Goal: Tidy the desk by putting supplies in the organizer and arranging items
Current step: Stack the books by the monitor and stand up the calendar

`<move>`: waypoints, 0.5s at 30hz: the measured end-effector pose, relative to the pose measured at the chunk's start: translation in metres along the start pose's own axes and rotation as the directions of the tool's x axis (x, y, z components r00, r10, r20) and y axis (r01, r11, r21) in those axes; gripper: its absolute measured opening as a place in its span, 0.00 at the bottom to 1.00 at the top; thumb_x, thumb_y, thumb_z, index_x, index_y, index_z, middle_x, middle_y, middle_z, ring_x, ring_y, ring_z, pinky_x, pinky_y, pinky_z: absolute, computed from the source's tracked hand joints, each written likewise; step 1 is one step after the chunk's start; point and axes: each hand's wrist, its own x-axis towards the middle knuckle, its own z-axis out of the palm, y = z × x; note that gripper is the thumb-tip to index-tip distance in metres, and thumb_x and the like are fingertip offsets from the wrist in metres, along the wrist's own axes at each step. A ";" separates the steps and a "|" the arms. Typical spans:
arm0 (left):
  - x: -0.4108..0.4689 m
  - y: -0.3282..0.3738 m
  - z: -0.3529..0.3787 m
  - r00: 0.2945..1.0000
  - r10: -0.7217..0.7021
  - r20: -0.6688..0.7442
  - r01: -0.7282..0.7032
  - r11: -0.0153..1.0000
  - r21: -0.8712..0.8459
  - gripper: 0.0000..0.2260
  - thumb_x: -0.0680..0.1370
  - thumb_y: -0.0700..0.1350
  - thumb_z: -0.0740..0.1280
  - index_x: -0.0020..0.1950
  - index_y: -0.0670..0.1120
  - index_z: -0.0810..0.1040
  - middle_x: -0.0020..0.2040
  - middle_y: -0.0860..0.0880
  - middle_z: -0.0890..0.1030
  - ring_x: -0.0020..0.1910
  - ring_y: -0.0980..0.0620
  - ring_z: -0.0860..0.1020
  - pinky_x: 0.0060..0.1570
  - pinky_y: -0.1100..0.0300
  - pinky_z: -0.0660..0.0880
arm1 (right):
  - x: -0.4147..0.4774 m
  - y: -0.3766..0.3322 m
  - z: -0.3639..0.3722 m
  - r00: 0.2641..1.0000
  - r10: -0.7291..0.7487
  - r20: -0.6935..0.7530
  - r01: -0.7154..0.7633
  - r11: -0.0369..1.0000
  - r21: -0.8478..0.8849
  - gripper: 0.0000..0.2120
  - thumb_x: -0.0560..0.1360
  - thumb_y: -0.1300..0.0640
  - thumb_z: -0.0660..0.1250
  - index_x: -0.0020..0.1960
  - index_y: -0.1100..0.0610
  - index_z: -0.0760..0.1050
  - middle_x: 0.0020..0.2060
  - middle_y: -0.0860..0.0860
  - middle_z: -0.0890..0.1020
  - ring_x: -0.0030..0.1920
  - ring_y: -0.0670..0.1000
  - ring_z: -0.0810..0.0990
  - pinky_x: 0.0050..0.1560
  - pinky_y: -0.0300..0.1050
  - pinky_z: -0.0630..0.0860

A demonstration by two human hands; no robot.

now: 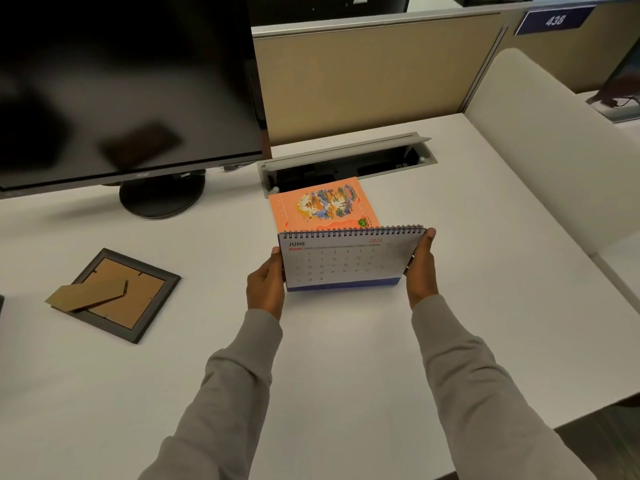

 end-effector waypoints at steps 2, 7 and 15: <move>0.000 -0.004 -0.004 1.000 0.009 0.001 -0.009 1.000 0.029 0.16 0.80 0.61 0.62 0.40 0.60 0.86 0.44 0.53 0.87 0.51 0.47 0.84 0.56 0.53 0.79 | -0.002 0.003 -0.002 1.000 0.000 0.008 0.000 1.000 -0.014 0.25 0.80 0.32 0.38 0.53 0.37 0.72 0.52 0.43 0.79 0.54 0.48 0.78 0.68 0.57 0.72; -0.005 -0.014 -0.011 1.000 0.018 0.016 -0.017 0.999 -0.047 0.12 0.81 0.55 0.64 0.49 0.54 0.86 0.48 0.51 0.87 0.49 0.51 0.84 0.52 0.58 0.80 | -0.006 0.018 -0.012 1.000 0.011 0.011 -0.011 1.000 -0.011 0.24 0.81 0.34 0.39 0.53 0.36 0.72 0.51 0.44 0.79 0.58 0.54 0.77 0.65 0.54 0.72; 0.022 -0.032 -0.012 0.978 -0.205 -0.032 0.203 0.977 -0.063 0.07 0.80 0.40 0.63 0.48 0.43 0.81 0.48 0.41 0.85 0.45 0.44 0.83 0.48 0.53 0.81 | 0.023 0.046 -0.025 0.964 0.174 -0.202 -0.138 0.974 0.178 0.11 0.81 0.52 0.59 0.53 0.58 0.75 0.52 0.59 0.81 0.52 0.61 0.81 0.50 0.53 0.81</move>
